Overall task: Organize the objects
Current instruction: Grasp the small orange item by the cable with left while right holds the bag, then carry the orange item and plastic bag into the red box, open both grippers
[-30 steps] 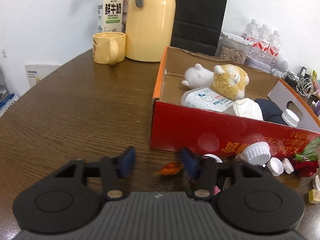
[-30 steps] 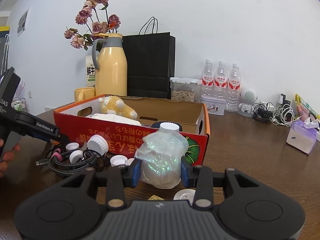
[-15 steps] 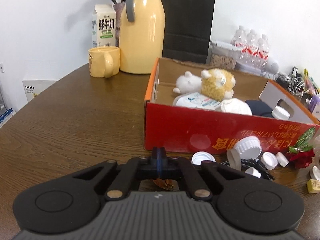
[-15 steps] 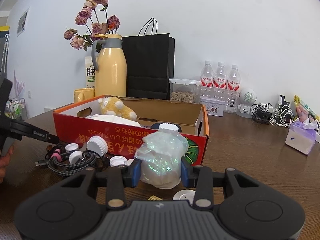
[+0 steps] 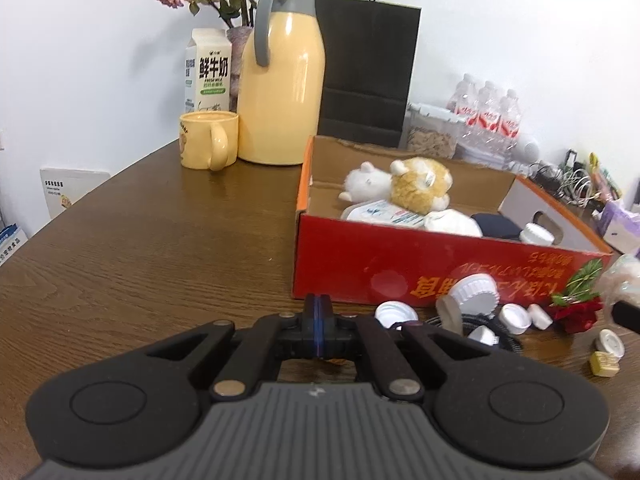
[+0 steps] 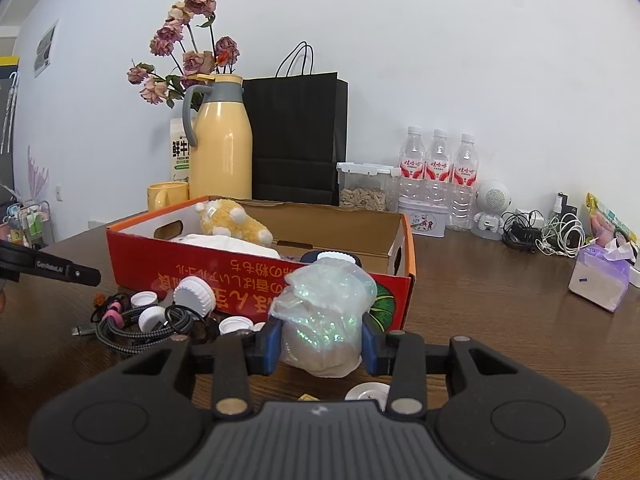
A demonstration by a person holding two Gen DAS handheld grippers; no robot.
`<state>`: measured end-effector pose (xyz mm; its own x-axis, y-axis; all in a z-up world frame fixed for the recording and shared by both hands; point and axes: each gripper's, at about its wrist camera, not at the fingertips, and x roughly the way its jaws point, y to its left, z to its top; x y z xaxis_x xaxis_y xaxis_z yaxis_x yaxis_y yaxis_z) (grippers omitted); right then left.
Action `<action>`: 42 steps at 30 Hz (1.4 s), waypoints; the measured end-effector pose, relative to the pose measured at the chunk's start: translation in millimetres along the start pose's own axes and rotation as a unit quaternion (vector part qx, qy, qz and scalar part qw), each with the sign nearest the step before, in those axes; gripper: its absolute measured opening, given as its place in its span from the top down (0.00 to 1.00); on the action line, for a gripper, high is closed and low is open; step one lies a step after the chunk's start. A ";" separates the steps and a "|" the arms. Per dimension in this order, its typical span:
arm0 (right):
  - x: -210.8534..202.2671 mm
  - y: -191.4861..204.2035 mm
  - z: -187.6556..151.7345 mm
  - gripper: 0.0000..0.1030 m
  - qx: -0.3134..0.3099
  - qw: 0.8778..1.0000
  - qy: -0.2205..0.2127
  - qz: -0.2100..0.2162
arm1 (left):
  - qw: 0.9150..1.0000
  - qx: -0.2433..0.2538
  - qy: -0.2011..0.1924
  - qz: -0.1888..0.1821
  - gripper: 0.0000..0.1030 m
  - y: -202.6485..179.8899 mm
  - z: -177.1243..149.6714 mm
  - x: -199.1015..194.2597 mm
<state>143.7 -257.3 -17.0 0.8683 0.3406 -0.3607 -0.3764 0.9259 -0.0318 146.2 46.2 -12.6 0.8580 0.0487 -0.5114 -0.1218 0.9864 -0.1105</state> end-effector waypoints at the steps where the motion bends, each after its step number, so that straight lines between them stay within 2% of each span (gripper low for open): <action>1: -0.1 0.1 0.0 0.64 0.000 1.000 0.000 0.000 | 1.000 0.000 -0.005 -0.008 0.99 -0.5 0.4 -4.4; 8: -2.4 2.8 -0.3 0.64 -0.010 1.000 -0.005 0.002 | 0.998 0.007 -0.046 -0.035 0.99 -4.6 12.6 -30.9; 12: -2.7 2.6 0.0 0.64 -0.009 1.000 -0.005 0.000 | 0.999 0.008 -0.038 -0.036 0.98 -0.4 17.0 -31.8; 13: -2.6 2.8 0.0 0.64 -0.009 1.000 -0.004 0.001 | 0.999 0.012 -0.027 -0.035 0.97 0.0 16.3 -28.6; 15: -2.8 2.7 -0.1 0.64 -0.010 1.000 -0.004 0.002 | 1.000 0.017 -0.002 -0.025 0.83 -0.1 12.3 -19.6; 18: -3.0 2.8 -0.4 0.64 -0.009 1.000 -0.005 0.003 | 0.999 0.012 0.027 -0.020 0.70 -0.9 5.4 -4.4; 23: -3.1 3.6 0.0 0.64 -0.010 1.000 -0.005 0.004 | 0.997 0.006 0.071 0.003 0.70 -4.8 -1.0 18.7; 26: -3.3 4.1 0.0 0.64 -0.009 1.000 -0.005 0.006 | 0.997 0.008 0.073 0.015 0.88 -4.4 -3.1 20.4; 27: -3.4 4.1 0.1 0.64 -0.009 1.000 -0.005 0.006 | 0.997 0.003 0.073 0.006 0.88 -2.5 -3.5 19.4; 32: -4.2 5.1 0.0 0.64 -0.010 1.000 -0.008 0.005 | 0.999 0.000 0.035 -0.013 0.88 0.4 2.0 0.0; 36: -7.2 9.4 2.7 0.64 -0.023 1.000 -0.017 0.006 | 0.999 0.004 -0.018 -0.034 0.88 -4.0 21.3 -23.0; 42: -2.5 15.4 37.1 0.64 -0.040 0.997 -0.057 0.022 | 0.995 0.028 -0.074 -0.064 0.88 -34.8 60.0 -27.4</action>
<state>147.7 -237.8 18.0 0.8800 0.4008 -0.2548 -0.4352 0.8953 -0.0948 157.0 19.9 56.4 0.9293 -0.0603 -0.3643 0.0184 0.9929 -0.1175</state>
